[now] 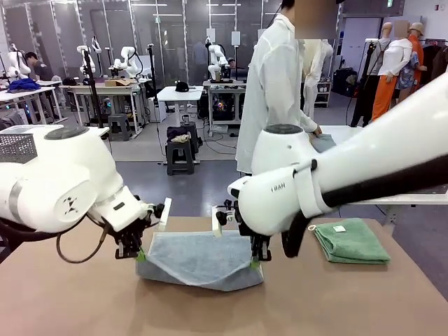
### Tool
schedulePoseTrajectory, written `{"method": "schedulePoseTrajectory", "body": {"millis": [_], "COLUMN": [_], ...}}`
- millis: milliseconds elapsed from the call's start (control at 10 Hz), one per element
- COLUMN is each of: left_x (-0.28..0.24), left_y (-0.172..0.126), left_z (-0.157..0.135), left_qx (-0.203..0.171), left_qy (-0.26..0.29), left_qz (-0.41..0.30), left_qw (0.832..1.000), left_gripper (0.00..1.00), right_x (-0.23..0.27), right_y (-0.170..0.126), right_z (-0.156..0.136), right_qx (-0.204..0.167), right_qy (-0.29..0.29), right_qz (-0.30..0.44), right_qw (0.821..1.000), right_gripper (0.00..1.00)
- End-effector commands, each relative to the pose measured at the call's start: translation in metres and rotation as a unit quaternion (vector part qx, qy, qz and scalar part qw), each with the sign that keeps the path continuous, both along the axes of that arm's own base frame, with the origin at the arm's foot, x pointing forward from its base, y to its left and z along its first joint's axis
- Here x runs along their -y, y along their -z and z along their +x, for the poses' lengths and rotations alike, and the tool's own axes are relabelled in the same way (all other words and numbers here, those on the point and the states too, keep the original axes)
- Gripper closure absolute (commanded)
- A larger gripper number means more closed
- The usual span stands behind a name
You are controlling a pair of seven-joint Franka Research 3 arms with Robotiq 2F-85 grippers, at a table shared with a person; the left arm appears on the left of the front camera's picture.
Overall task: Fold the towels and place them in the basket.
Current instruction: When a person lays out a Towel with hook on the table, fold it in half twice.
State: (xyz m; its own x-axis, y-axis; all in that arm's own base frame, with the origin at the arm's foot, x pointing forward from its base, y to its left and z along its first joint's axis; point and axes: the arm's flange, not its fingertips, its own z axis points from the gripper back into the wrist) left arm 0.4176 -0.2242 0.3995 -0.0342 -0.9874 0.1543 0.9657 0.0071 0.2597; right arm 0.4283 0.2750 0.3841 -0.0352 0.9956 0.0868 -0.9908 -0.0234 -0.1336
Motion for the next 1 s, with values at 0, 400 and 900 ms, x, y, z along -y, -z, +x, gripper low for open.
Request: {"method": "schedulePoseTrajectory", "body": {"millis": [0, 400, 900], "left_x": [0.005, 0.003, -0.011], "left_y": [-0.009, -0.025, -0.031], "left_z": [0.029, 0.093, 0.13], "left_qx": [-0.026, -0.041, -0.028], "left_qy": [-0.018, -0.059, -0.08], "left_qz": [-0.002, -0.012, -0.018], "left_qw": [0.999, 0.997, 0.996], "left_gripper": [0.96, 0.96, 0.96], "right_x": [0.003, 0.009, 0.015], "right_y": [-0.014, -0.029, -0.032], "right_z": [0.029, 0.099, 0.134], "right_qx": [-0.023, -0.025, -0.044], "right_qy": [-0.012, -0.001, 0.023], "right_qz": [0.011, 0.011, 0.018], "right_qw": [1.0, 1.0, 0.999], "right_gripper": [0.94, 0.94, 0.94]}}
